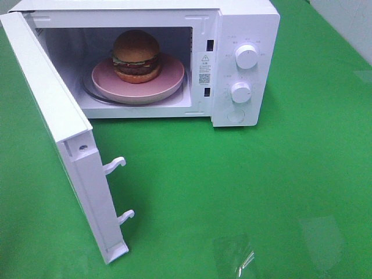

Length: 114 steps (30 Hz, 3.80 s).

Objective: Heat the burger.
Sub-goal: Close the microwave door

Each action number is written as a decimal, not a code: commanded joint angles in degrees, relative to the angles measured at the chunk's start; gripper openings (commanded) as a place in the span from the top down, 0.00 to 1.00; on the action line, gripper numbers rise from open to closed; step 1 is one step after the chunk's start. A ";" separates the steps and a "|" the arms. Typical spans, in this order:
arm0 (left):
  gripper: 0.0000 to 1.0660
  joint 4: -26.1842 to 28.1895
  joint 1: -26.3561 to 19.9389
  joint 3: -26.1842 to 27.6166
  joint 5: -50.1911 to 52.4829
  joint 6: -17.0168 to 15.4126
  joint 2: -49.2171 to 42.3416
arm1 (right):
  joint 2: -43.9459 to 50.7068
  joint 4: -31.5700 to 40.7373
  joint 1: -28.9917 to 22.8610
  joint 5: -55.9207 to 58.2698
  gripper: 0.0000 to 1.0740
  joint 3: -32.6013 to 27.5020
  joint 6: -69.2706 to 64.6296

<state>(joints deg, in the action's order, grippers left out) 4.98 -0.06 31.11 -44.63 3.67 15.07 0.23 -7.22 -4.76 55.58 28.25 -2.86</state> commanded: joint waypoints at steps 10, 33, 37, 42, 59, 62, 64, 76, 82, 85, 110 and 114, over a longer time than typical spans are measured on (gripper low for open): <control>1.00 0.00 0.06 -0.52 18.74 0.23 11.97 | 1.55 0.17 0.40 -0.57 0.29 -0.11 0.69; 1.00 -3.67 0.06 -18.91 73.51 -0.46 35.01 | 1.55 0.17 0.40 -0.57 0.29 -0.11 0.69; 1.00 -8.48 0.11 -18.91 76.26 -3.32 39.59 | 1.55 0.17 0.40 -0.57 0.29 -0.11 0.69; 1.00 -19.54 0.11 -18.91 80.16 -12.32 46.70 | 1.55 0.17 0.40 -0.57 0.29 -0.11 0.69; 1.00 -26.18 2.01 -17.25 94.94 -16.79 63.88 | 1.55 0.17 0.40 -0.57 0.29 -0.11 0.69; 1.00 -25.84 5.04 -15.70 94.88 -15.36 66.52 | 1.55 0.17 0.40 -0.57 0.29 -0.11 0.69; 1.00 -24.64 7.05 -14.78 94.88 -14.21 68.47 | 1.55 0.17 0.40 -0.57 0.29 -0.11 0.69; 1.00 -16.67 16.62 -7.96 94.94 -11.80 75.86 | 1.55 0.17 0.40 -0.57 0.29 -0.11 0.69; 1.00 -12.32 20.51 -3.95 94.77 -10.94 79.18 | 1.55 0.17 0.40 -0.57 0.29 -0.11 0.69; 1.00 -7.39 24.41 -0.40 94.14 -8.59 82.05 | 1.55 0.17 0.40 -0.57 0.29 -0.11 0.69; 1.00 4.87 36.67 24.58 86.80 -3.15 97.17 | 1.55 0.17 0.40 -0.57 0.29 -0.11 0.69; 1.00 6.82 36.84 28.36 84.51 -2.35 98.66 | 1.55 0.17 0.40 -0.57 0.29 -0.11 0.69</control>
<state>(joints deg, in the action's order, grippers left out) 7.68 37.53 57.93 38.04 1.15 113.50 0.23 -7.10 -4.76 55.58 28.25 -2.86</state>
